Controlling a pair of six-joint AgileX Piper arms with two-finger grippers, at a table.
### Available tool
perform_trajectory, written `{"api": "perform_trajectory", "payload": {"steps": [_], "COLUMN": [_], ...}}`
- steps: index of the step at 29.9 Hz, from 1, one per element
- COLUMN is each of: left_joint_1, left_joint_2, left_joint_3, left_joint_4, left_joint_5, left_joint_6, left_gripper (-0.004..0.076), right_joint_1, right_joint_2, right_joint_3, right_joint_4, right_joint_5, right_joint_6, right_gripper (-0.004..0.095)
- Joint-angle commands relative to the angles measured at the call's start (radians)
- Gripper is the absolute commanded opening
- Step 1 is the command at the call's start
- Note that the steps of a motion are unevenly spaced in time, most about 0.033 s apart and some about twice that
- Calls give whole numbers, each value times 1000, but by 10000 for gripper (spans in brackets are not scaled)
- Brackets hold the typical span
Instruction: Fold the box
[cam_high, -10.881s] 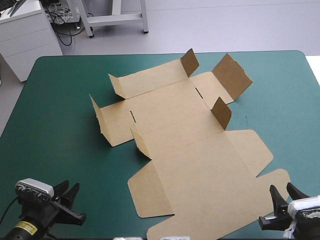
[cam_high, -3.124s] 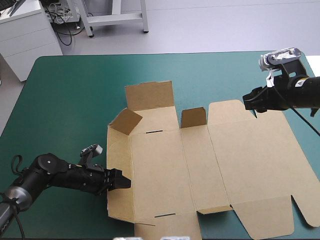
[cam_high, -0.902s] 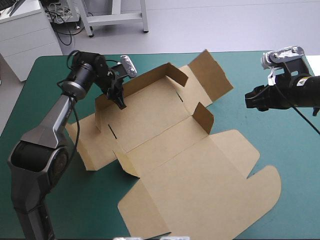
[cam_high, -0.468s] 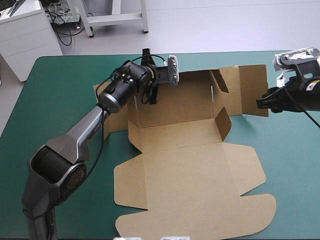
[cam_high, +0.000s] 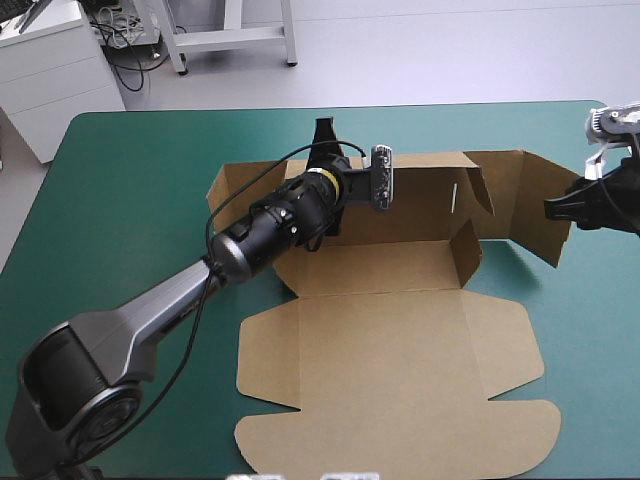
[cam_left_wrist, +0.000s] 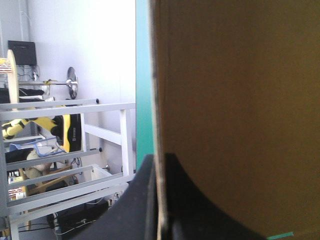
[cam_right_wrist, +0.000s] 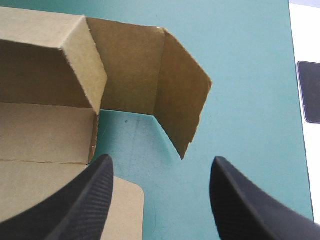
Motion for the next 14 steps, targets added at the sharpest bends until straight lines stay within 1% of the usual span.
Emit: {"api": "perform_trajectory", "payload": {"steps": [1,4,5,6,8,10,11,14], "left_joint_1": [-26,-52,-59,-73,-97,-125,-136,-158], "left_joint_2": [-155,-205,-213,-219,-220,-220,-220,-213], "left_joint_3": [130,234,259,278,300,315,321,325], "left_joint_4": [178,285,326,367,429,463,497,620], "left_joint_5": [-146,-202,-202,-188,-148,-129,-129,-114], "left_joint_6": [-152,-283,-324,-382,-449,-466,-504,-678], "left_gripper": [-32,-32,-32,-32,-32,-32,-32,-32], "right_joint_1": [-35,-61,-70,-83,-102,-120,-126,-136], "right_joint_2": [-16,-7,2,6,25,50,57,97], "right_joint_3": [-32,-32,-32,-33,-35,-49,-52,-87], "right_joint_4": [8,33,42,54,79,105,112,139], "right_joint_5": [-41,-63,-71,-76,-80,-74,-72,-72], "right_joint_6": [2,2,2,2,-3,-13,-13,-17], "right_gripper": [528,528,528,528,528,528,528,528]}}
